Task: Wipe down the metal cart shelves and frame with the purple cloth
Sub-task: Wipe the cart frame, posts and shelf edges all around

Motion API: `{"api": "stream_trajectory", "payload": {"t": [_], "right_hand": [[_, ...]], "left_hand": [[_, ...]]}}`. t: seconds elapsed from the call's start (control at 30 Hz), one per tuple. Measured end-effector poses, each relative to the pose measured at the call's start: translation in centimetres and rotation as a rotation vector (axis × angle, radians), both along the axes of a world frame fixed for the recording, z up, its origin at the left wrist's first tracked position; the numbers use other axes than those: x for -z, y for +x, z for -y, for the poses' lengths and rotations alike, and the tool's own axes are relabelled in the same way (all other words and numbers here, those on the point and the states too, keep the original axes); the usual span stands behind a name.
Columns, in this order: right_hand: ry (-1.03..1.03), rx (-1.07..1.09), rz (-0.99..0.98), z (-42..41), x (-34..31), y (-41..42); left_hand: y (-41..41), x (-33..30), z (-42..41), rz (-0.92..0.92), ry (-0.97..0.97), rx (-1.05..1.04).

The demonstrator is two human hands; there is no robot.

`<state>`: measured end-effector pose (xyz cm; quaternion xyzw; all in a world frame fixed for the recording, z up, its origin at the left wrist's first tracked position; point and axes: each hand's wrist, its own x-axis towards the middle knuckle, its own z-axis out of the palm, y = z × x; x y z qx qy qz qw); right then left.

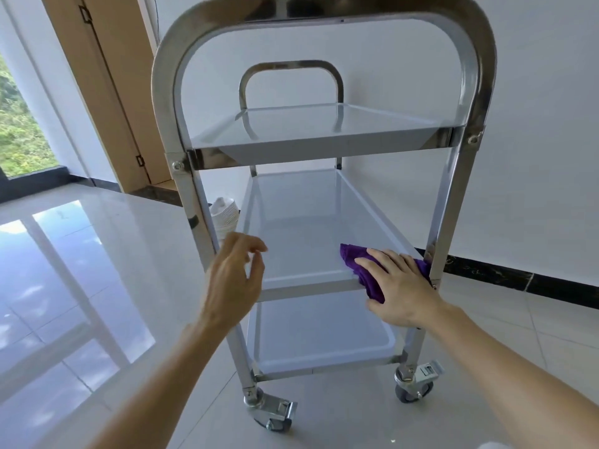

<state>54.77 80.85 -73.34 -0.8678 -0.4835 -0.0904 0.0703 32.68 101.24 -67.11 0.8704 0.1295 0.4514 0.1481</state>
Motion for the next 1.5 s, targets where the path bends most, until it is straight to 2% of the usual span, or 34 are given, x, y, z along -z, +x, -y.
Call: {"api": "stream_trajectory", "payload": {"t": [0.13,0.27,0.37,0.5,0.67,0.9,1.0,1.17,1.37,1.5], "right_hand": [[-0.021,-0.034,-0.035,0.3,-0.4,0.5],[0.002,-0.024,0.017,0.2,-0.2,0.2],[0.021,-0.017,0.041,0.2,0.0,0.0],[0.056,-0.008,0.099,0.1,0.5,-0.1],[0.088,0.016,0.142,-2.5,0.7,-2.4],[0.029,-0.194,0.106,-14.4,0.3,-13.1],[0.028,-0.24,0.118,-16.2,0.3,-14.7],[0.005,-0.308,0.13,-11.8,-0.3,-9.2],[0.007,-0.081,0.13,-1.6,-0.6,-0.5],[0.056,0.077,0.187,-0.1,0.3,0.2]], "left_hand": [[-0.7,-1.0,-0.3,0.306,-0.101,-0.184],[-1.0,-2.5,-2.0,0.424,-0.298,-0.339],[-1.0,-3.1,-2.8,0.409,-0.301,-0.252],[-0.5,-3.0,-3.3,0.274,-0.343,-0.029],[0.0,-2.9,-3.1,0.243,-0.321,-0.011],[0.0,-2.6,-2.8,0.267,-0.339,0.01],[-0.3,-2.5,-3.5,0.246,-0.355,0.022],[-0.8,-2.1,-4.6,0.244,-0.31,0.065],[0.0,-2.0,-4.3,0.293,-0.352,0.115],[0.8,-1.8,-3.1,0.328,-0.391,0.128]]}}
